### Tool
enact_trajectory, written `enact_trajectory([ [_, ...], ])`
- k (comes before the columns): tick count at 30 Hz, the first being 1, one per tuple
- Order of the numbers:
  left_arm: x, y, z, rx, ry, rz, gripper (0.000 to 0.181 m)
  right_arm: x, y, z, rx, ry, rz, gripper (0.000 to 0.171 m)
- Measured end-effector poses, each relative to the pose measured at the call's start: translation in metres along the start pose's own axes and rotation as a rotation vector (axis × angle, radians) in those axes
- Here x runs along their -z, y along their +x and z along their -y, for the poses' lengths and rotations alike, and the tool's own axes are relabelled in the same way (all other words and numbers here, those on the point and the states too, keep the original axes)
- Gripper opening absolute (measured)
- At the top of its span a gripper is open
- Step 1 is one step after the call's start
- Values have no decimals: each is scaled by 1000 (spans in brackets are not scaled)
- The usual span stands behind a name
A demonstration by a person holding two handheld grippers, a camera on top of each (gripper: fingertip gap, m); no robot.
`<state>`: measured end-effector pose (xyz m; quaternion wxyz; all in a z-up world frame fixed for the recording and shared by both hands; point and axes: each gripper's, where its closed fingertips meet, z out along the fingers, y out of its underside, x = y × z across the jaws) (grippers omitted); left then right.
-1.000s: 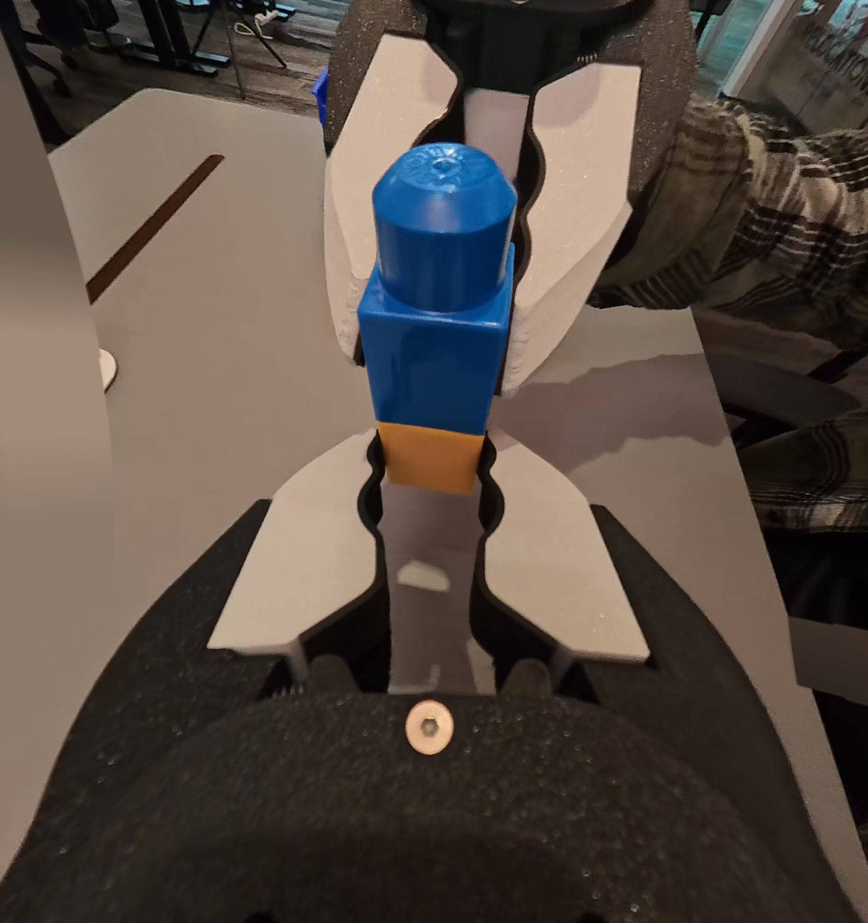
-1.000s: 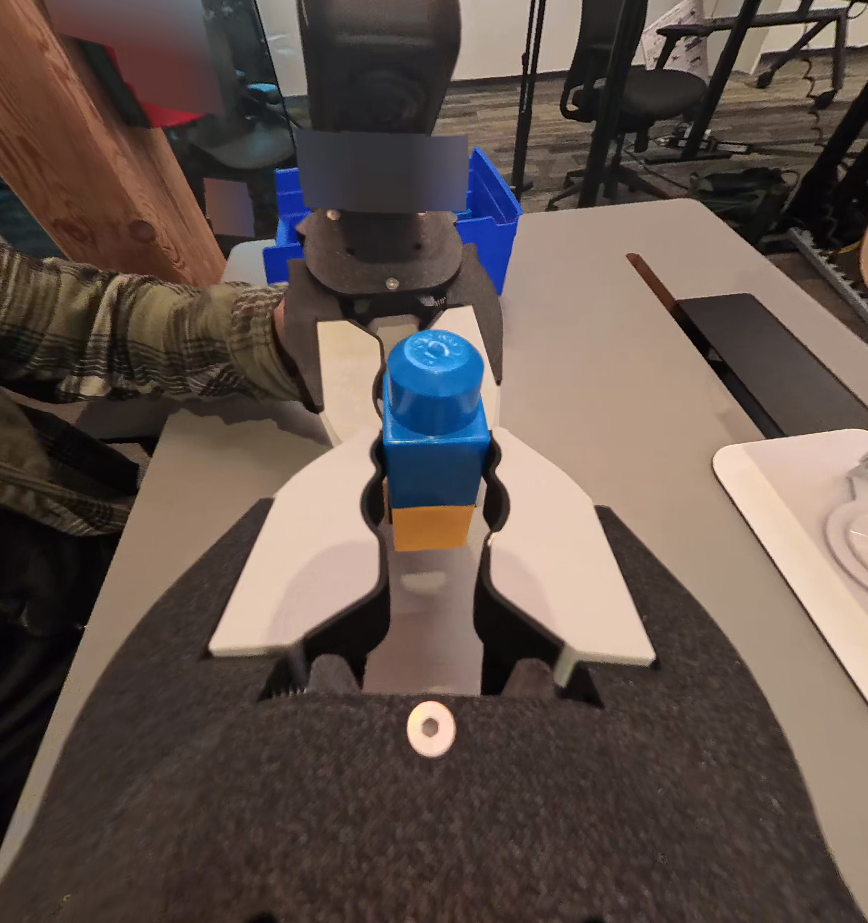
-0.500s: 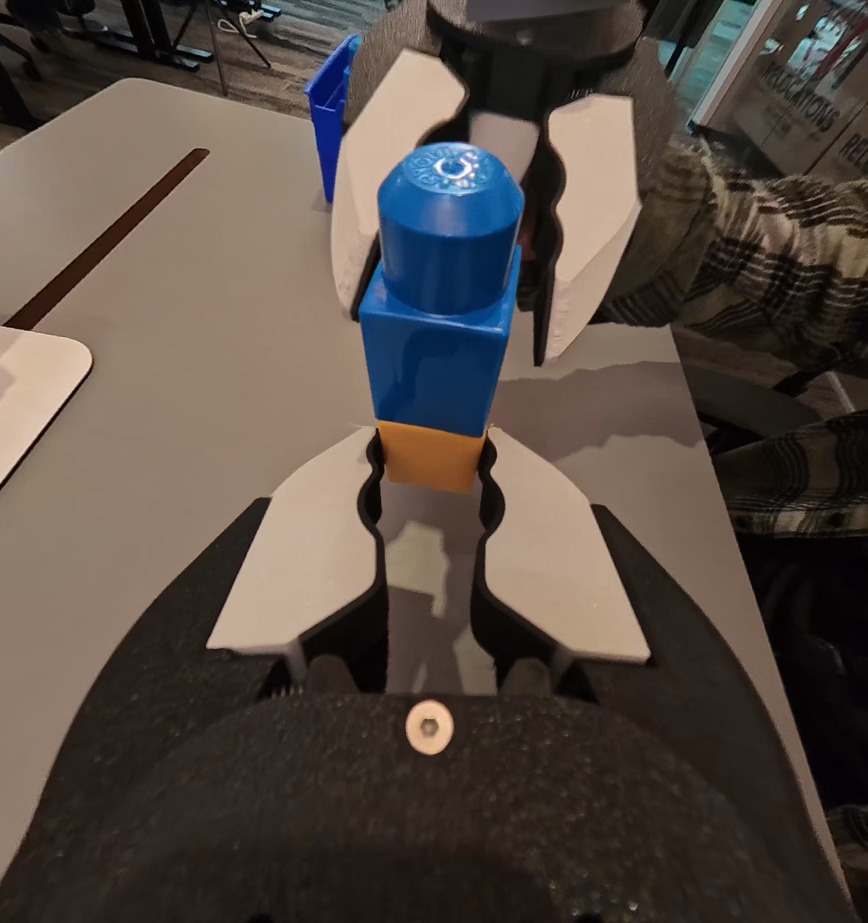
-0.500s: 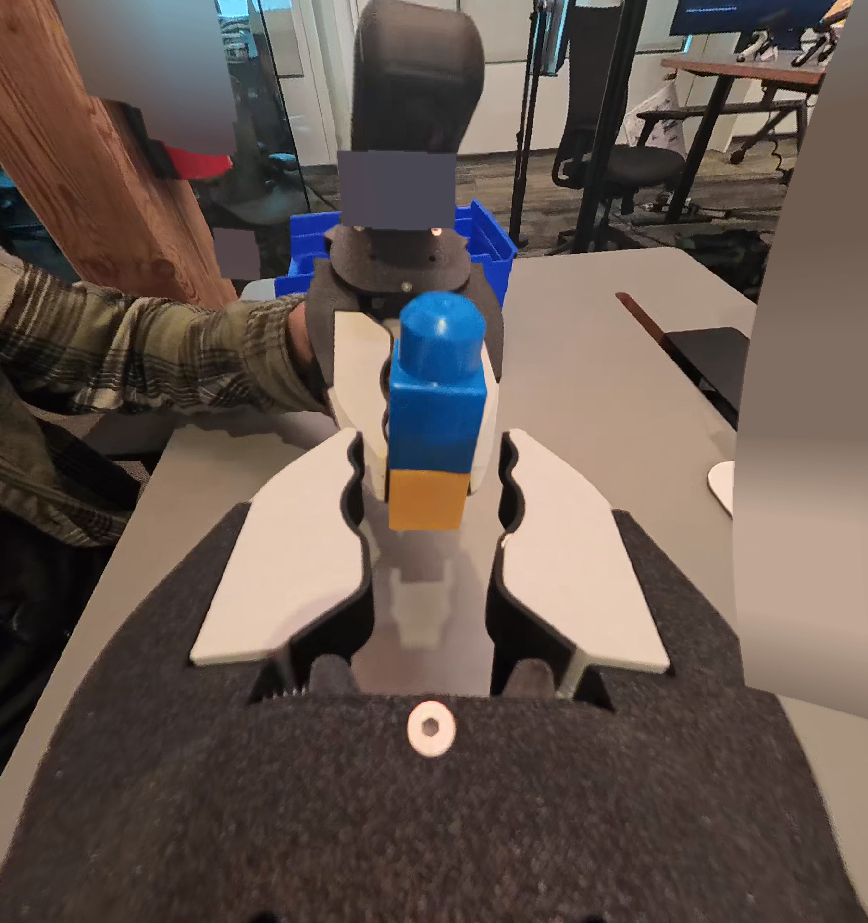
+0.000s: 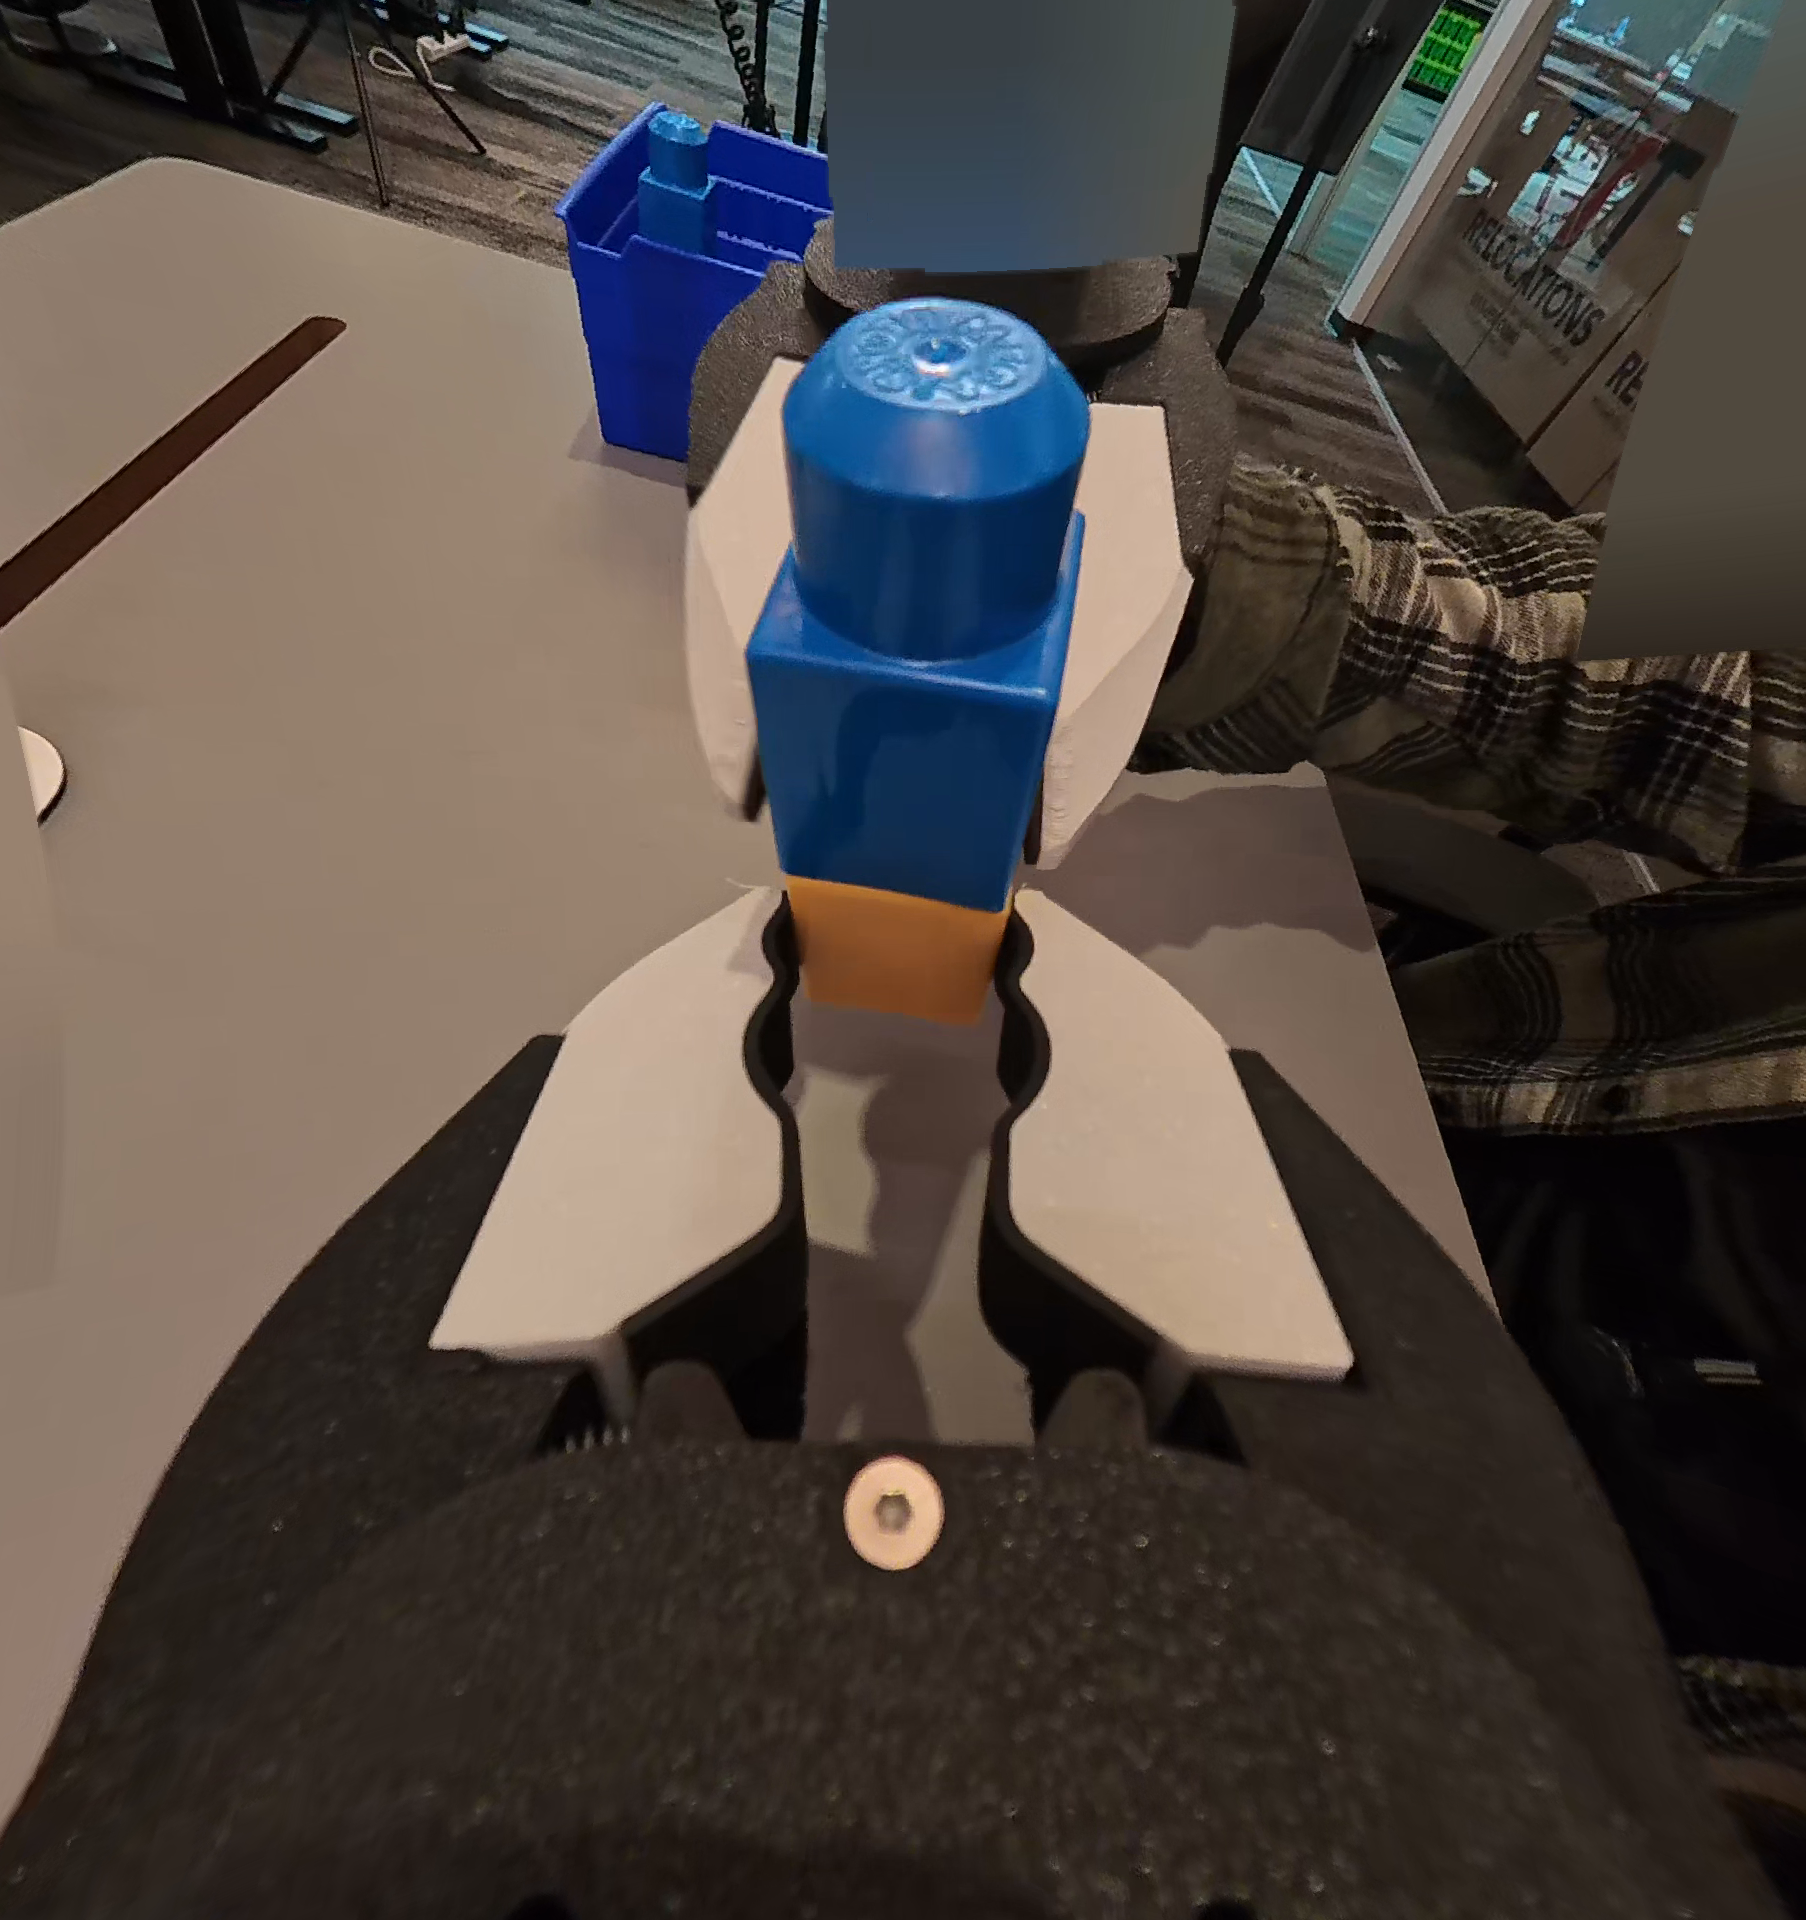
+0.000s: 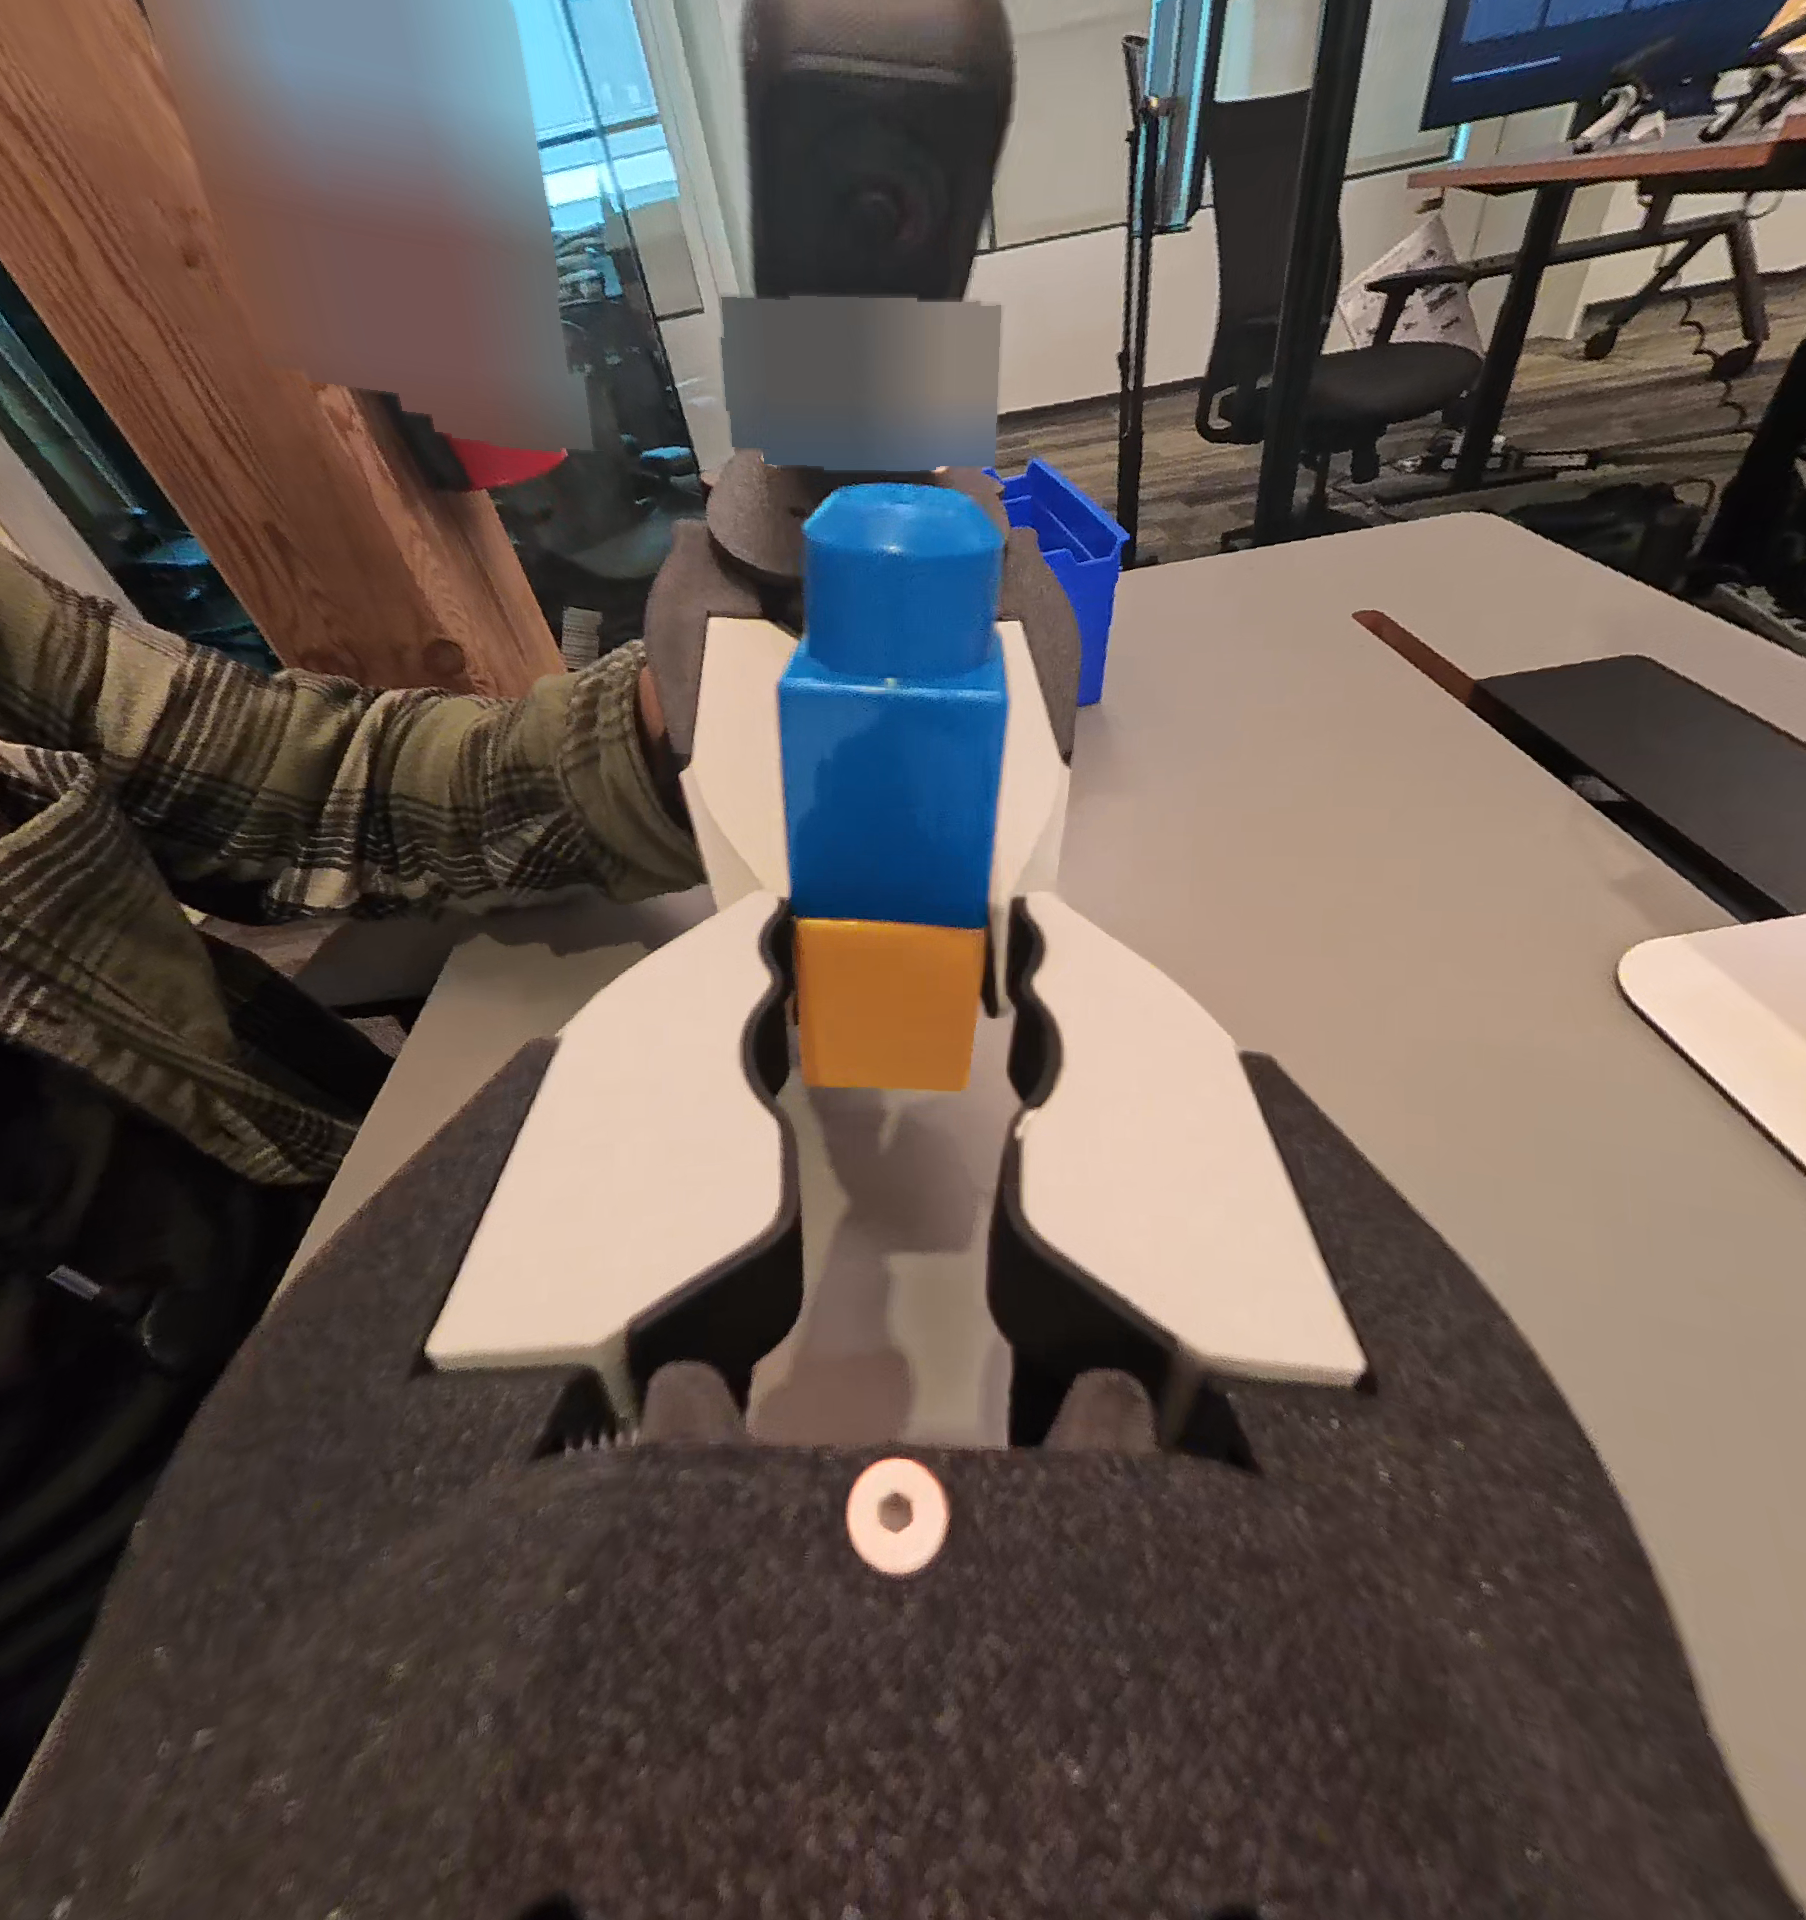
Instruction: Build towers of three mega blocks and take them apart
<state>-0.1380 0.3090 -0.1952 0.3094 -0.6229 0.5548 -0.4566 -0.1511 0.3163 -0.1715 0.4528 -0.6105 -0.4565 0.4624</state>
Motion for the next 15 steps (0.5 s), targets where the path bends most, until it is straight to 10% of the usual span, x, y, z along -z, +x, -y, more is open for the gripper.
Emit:
enact_trajectory([
  [15, -6, 20, -5, 43, -37, -118, 54, 18, -16, 0, -57, 157, 112, 34],
])
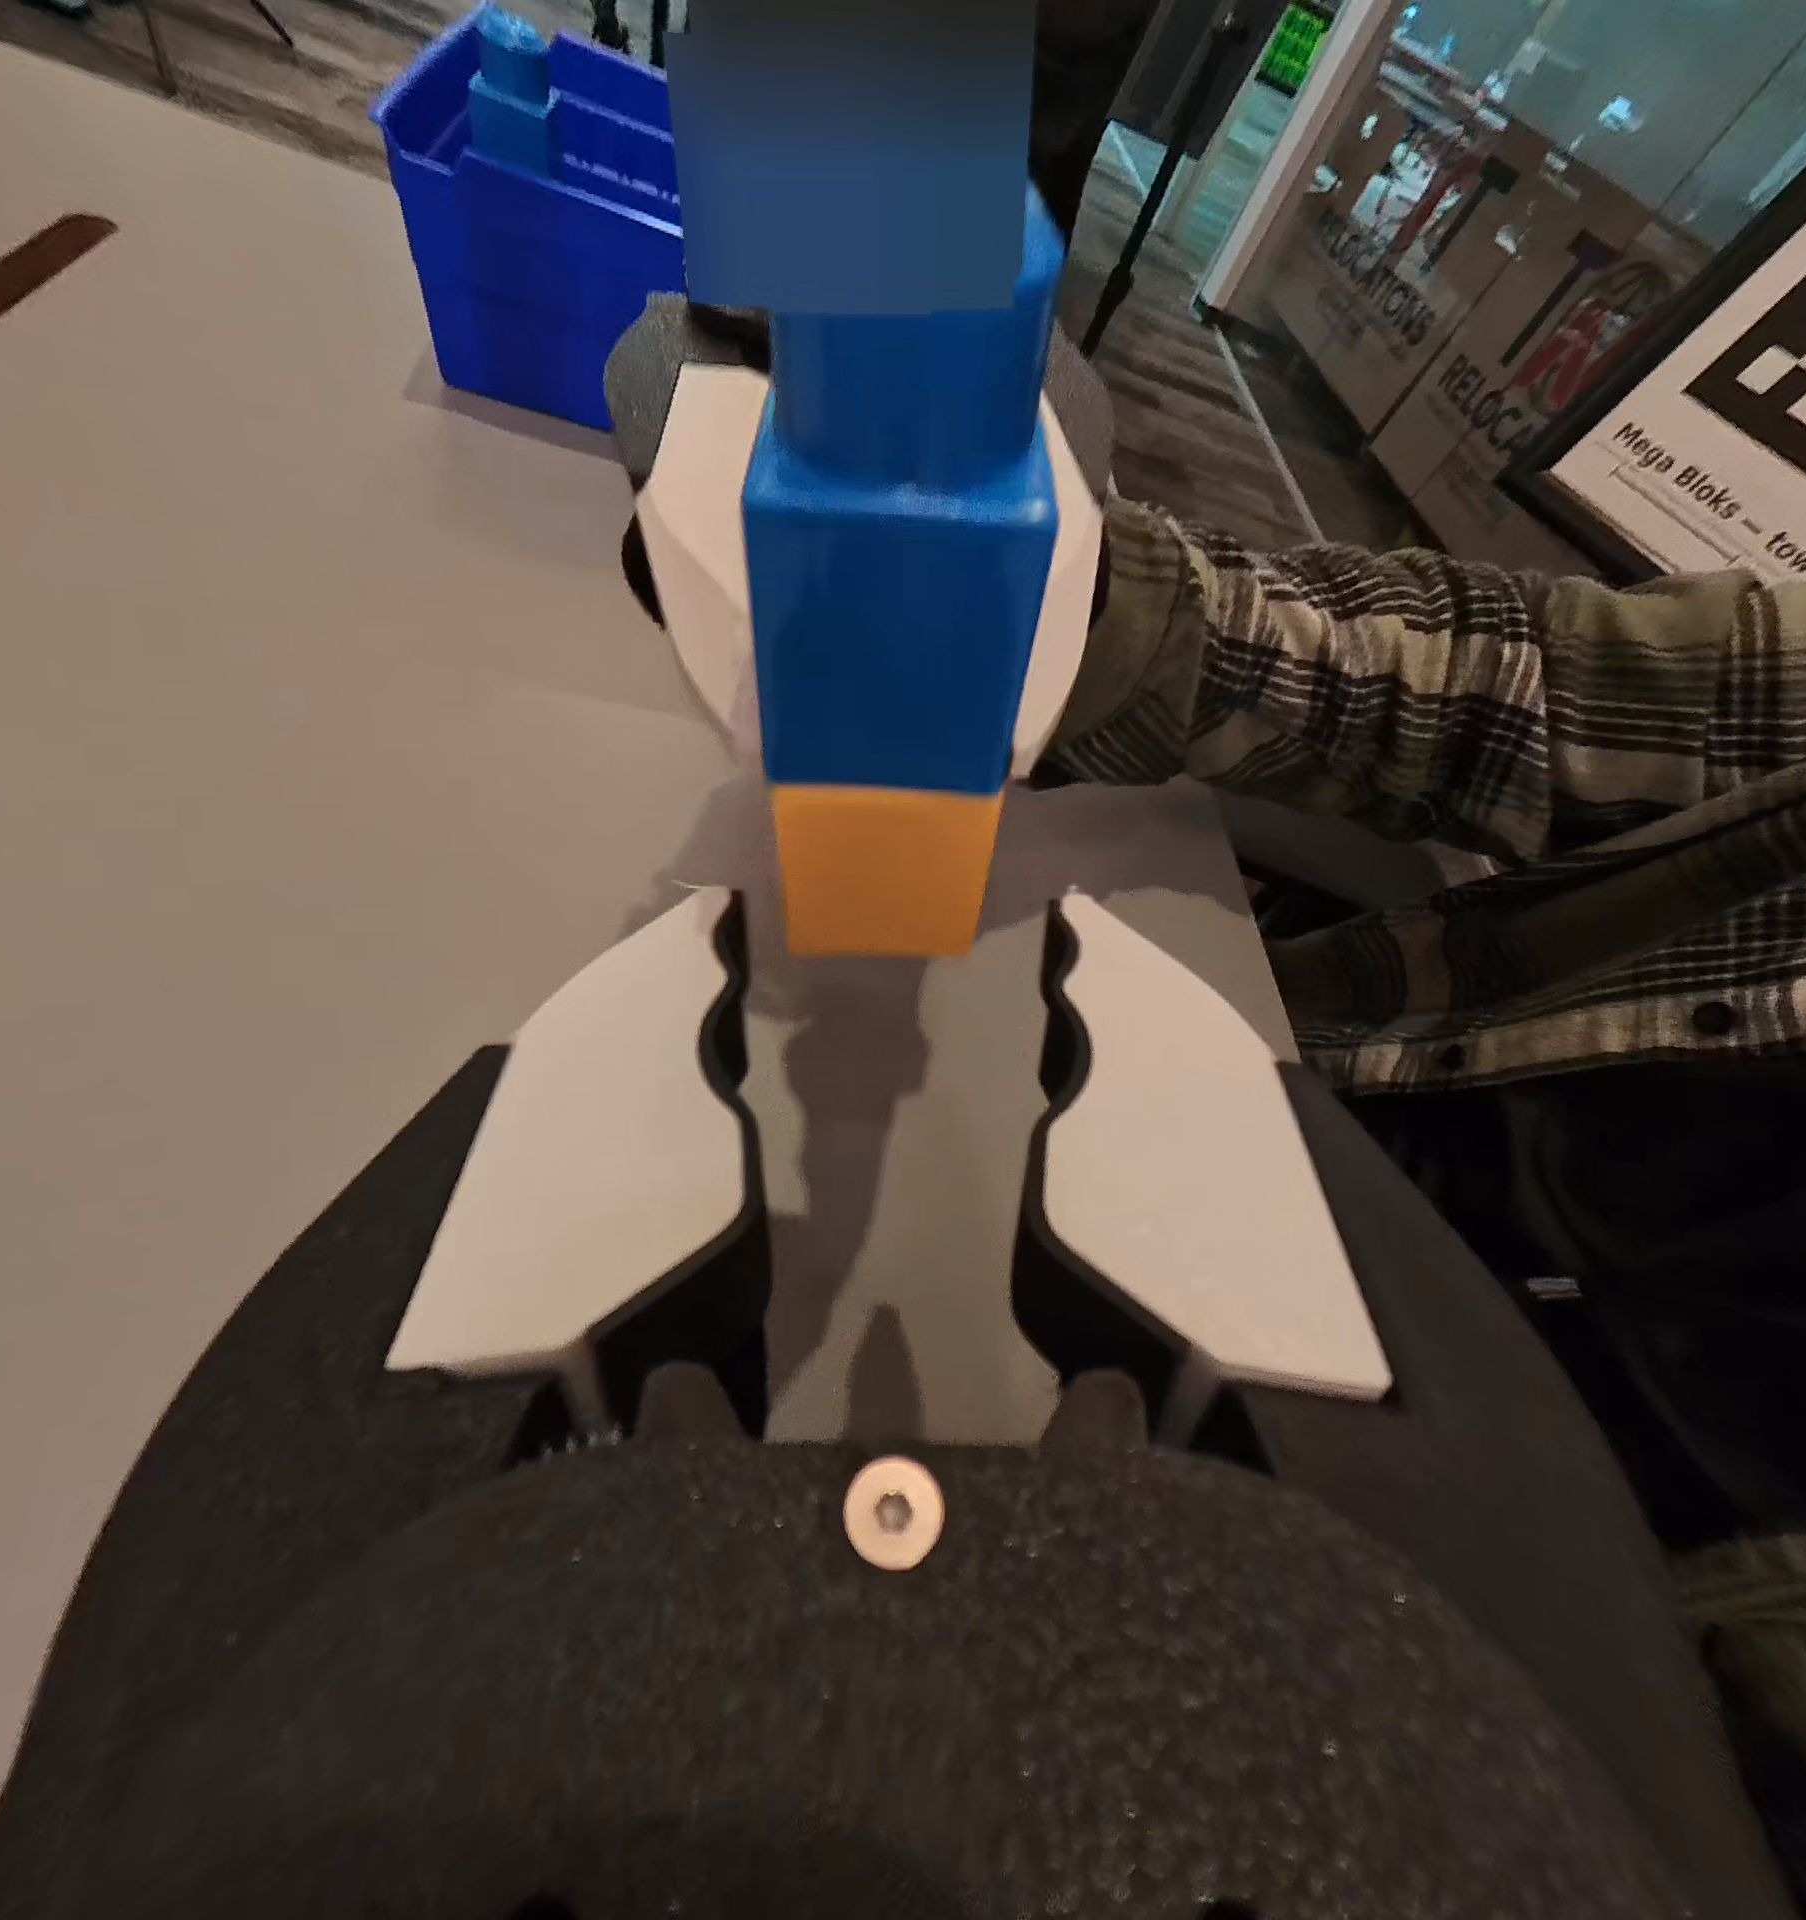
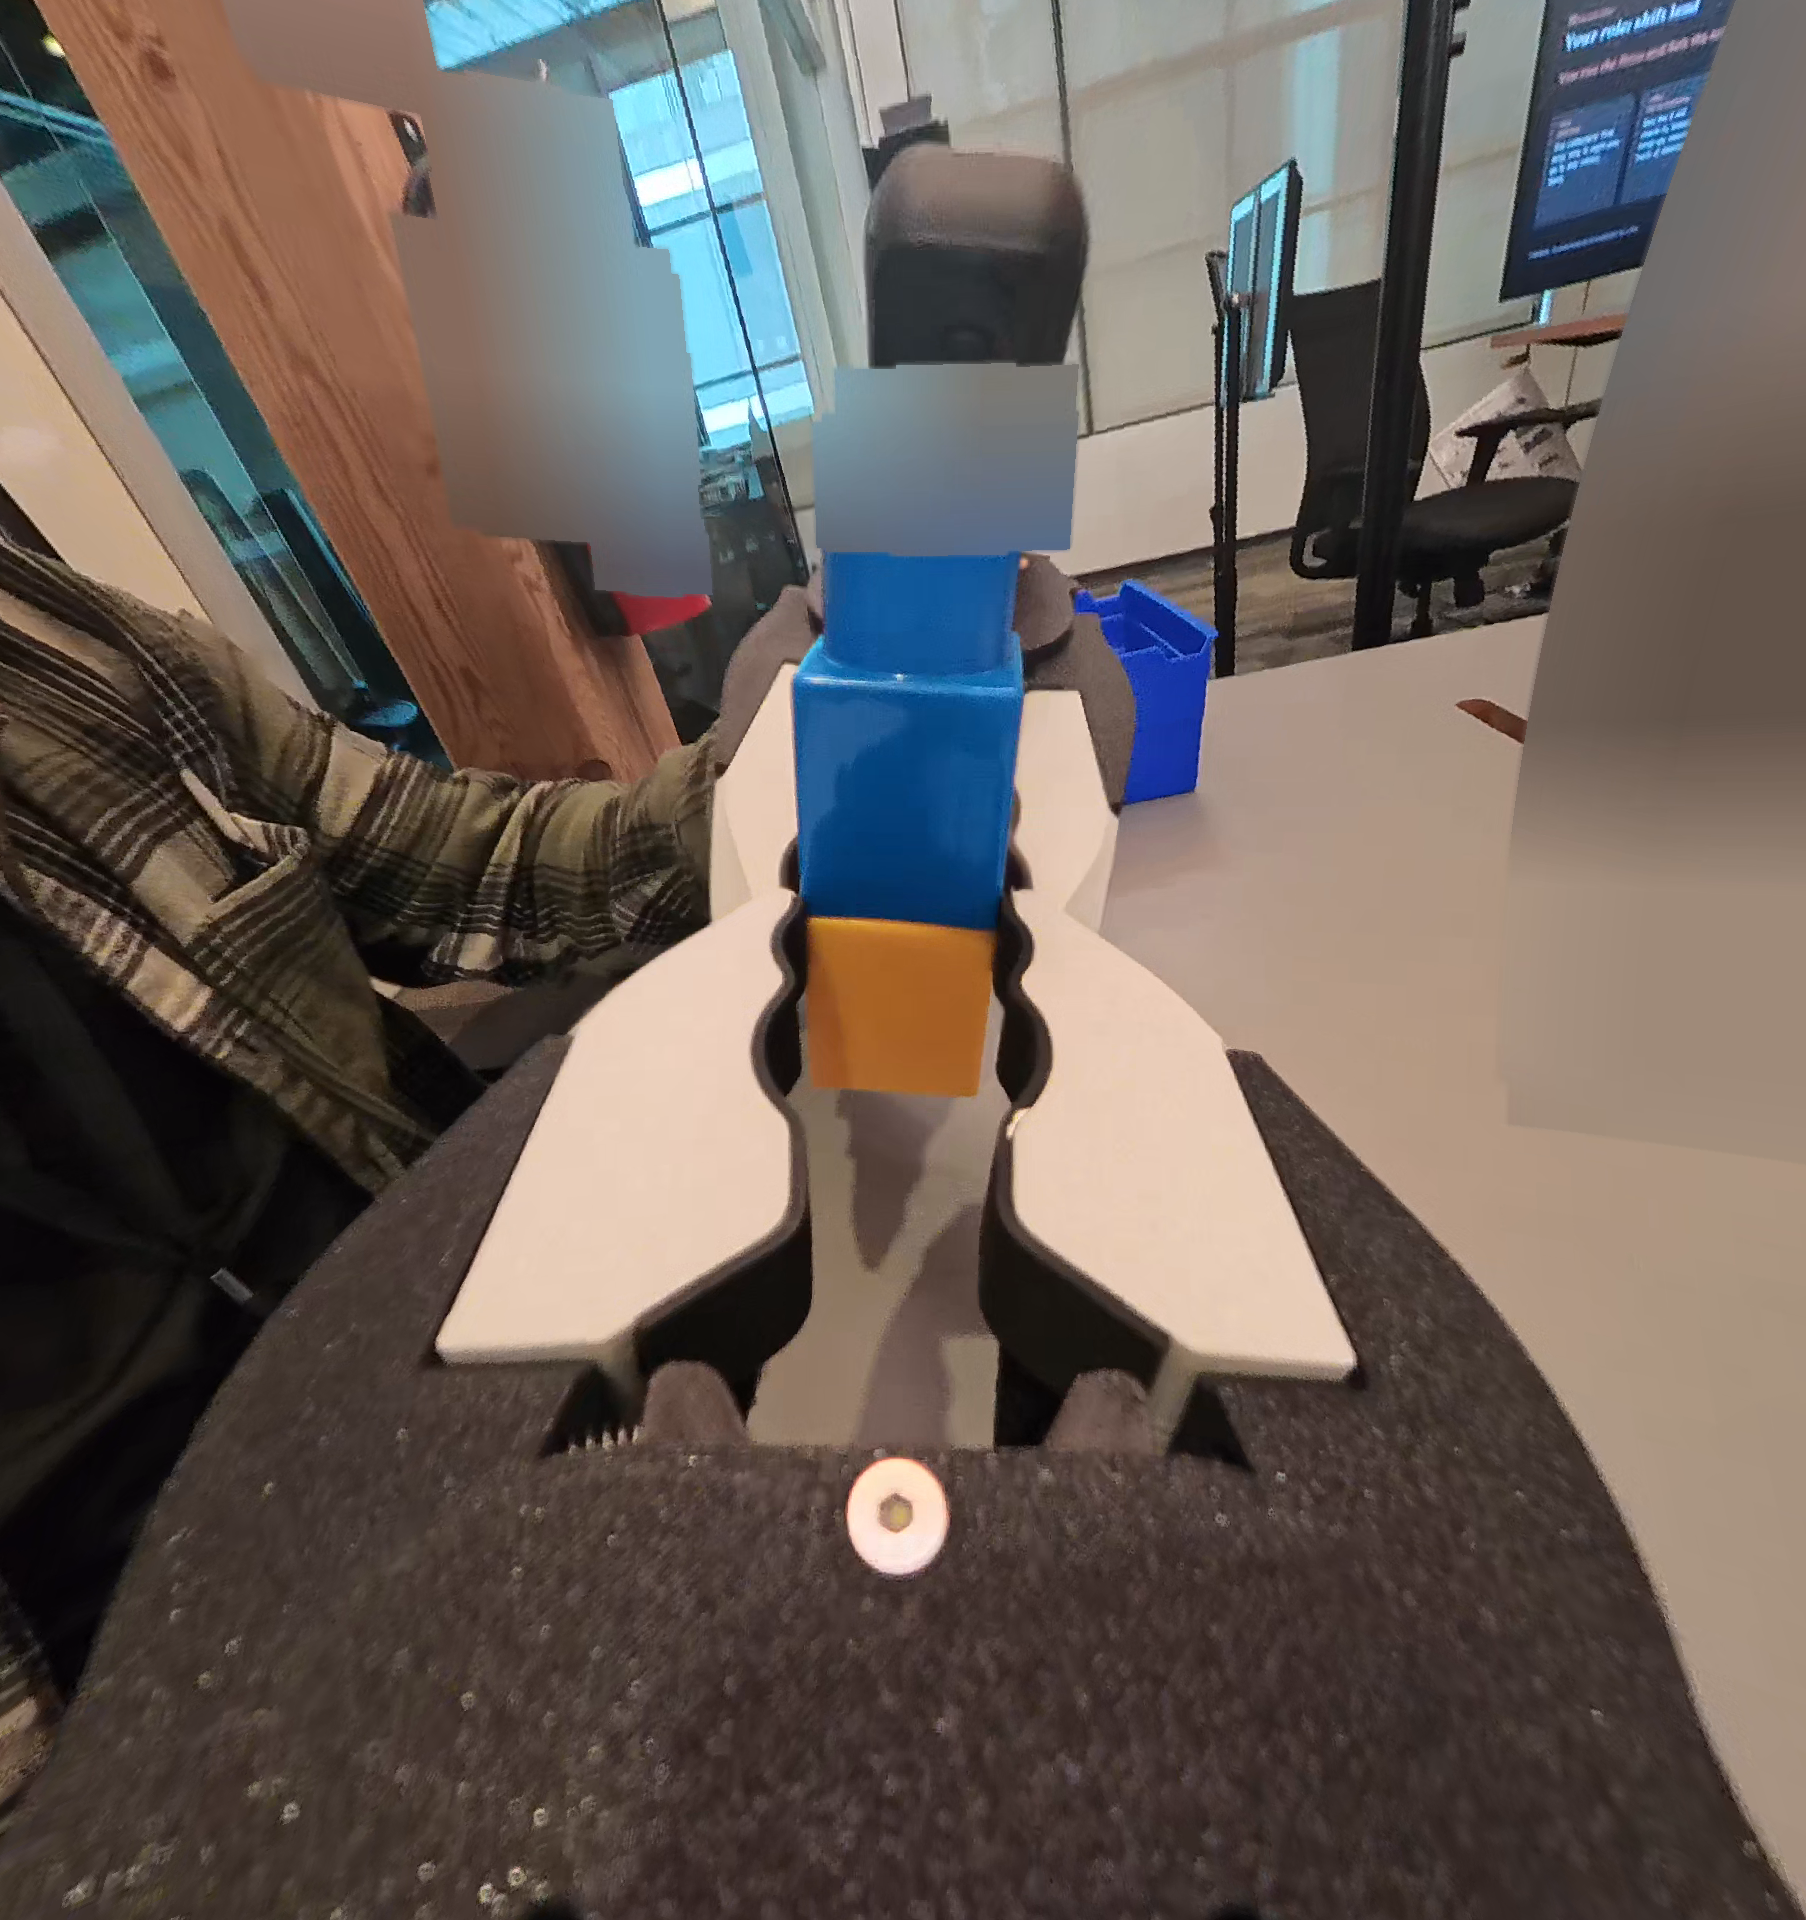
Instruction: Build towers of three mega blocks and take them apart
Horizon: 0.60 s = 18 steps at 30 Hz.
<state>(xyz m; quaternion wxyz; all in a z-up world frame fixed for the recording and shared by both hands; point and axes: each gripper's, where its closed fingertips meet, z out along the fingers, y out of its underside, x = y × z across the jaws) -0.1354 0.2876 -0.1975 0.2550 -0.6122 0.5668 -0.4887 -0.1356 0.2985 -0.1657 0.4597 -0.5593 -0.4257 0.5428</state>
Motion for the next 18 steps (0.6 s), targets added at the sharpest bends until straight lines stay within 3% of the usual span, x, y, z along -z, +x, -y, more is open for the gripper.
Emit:
enact_trajectory([
  [4, 17, 3, -3, -13, 29, 81, 70, 12, 0, -6, 19, 3, -32, 34],
  [8, 65, 19, 7, -40, 127, 222, 71, 21, -2, -15, 49, 8, -55, 34],
  [13, 158, 43, 3, -73, 177, 511, 69, 24, -1, -30, 46, 20, -70, 34],
  [18, 284, 49, -64, 6, -100, 898, 65, 20, -2, -48, 57, -50, -79, 34],
])
